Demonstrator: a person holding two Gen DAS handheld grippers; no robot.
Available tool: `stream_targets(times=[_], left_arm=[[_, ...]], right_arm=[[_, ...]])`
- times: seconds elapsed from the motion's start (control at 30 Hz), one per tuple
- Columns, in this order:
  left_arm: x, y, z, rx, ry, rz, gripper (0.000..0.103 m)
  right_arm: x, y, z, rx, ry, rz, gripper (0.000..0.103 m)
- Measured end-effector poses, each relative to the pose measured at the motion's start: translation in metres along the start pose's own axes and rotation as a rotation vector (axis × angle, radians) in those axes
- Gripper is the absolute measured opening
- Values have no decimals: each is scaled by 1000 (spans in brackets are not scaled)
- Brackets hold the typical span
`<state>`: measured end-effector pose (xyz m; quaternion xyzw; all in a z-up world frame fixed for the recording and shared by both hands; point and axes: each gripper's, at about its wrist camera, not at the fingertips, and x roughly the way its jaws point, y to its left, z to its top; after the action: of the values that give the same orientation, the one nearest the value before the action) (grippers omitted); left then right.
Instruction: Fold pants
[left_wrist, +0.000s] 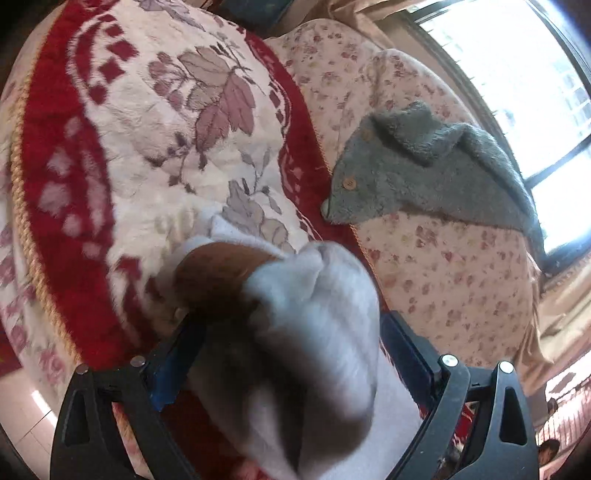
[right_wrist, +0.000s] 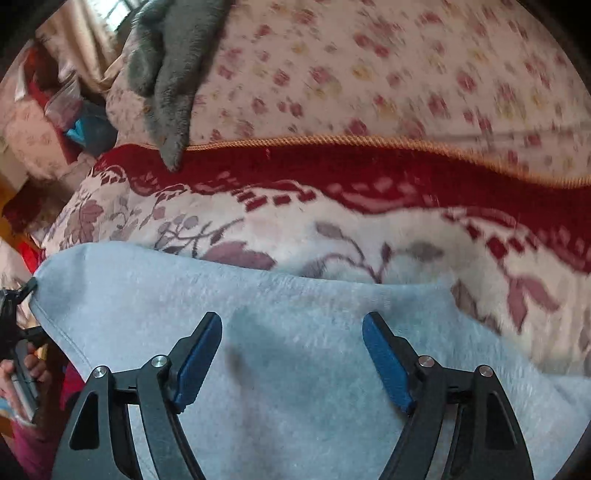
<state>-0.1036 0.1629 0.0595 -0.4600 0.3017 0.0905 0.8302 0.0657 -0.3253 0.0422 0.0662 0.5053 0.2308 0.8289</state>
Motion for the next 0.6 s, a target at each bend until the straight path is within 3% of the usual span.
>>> stream_targets(times=[0.13,0.2,0.3,0.43,0.6], left_arm=[[-7,-31,22,183,-100,-98,88],[-8,-40,33,258,-106,-103,87],[-2,-18,41,202,-74,-10,87],[-4,21,32,186,-85,198,87],[-36,36,24,149,-141,216,87]], right_arm=[[-5,10,-5,-59,6,-68,82],[-2,15,-8,-97,6,-100,82],[2,21,-10,-126,6,-142,83],[-4,22,-8,-102,7,-126,84],[-21,14,-3,-24,-24,-41,85]])
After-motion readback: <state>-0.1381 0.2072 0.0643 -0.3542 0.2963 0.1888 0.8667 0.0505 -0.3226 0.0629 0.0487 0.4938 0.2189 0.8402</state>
